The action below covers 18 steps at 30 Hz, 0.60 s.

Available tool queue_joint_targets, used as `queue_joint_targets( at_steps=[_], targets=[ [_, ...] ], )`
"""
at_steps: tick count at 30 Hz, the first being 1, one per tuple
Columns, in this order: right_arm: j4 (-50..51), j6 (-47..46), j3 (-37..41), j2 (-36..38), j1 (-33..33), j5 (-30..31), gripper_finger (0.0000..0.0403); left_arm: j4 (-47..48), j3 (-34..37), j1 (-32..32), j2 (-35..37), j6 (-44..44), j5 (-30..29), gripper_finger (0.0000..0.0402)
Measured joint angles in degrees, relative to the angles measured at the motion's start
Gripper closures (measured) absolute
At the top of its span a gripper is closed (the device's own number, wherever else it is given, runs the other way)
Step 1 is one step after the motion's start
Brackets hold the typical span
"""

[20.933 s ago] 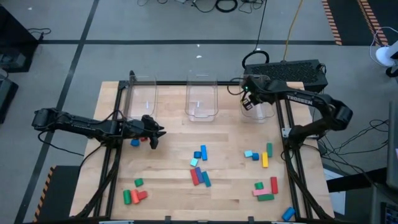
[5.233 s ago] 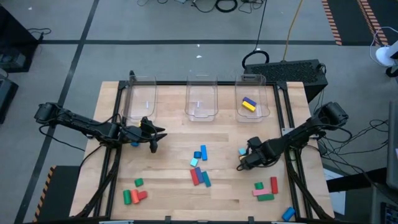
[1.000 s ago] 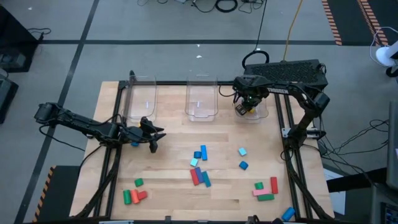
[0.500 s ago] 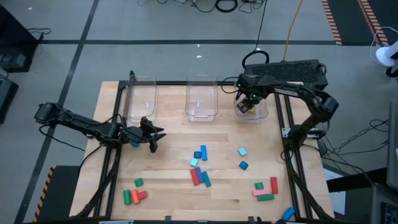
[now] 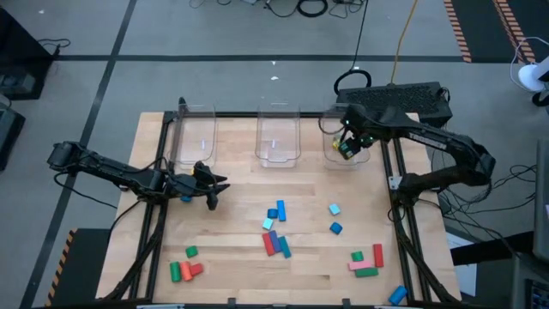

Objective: Sort blocks by size
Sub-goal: Put the red rectangular block into the right transparent bin

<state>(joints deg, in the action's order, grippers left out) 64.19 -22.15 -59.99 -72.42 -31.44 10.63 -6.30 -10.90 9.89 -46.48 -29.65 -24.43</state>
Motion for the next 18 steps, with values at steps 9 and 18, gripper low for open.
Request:
queue_joint_targets(
  at_steps=[9, 18],
  targets=[
    [5.13, -13.09, -0.02, 2.53, 16.74, -0.06, 0.0236, -0.86, 0.00, 0.00, 0.00, 0.56, 0.11, 0.0265],
    [5.06, -29.35, -0.02, 2.57, 34.61, -0.17, 0.0236, -7.84, 0.00, 0.00, -0.02, 10.96, 1.90, 0.0265]
  ],
)
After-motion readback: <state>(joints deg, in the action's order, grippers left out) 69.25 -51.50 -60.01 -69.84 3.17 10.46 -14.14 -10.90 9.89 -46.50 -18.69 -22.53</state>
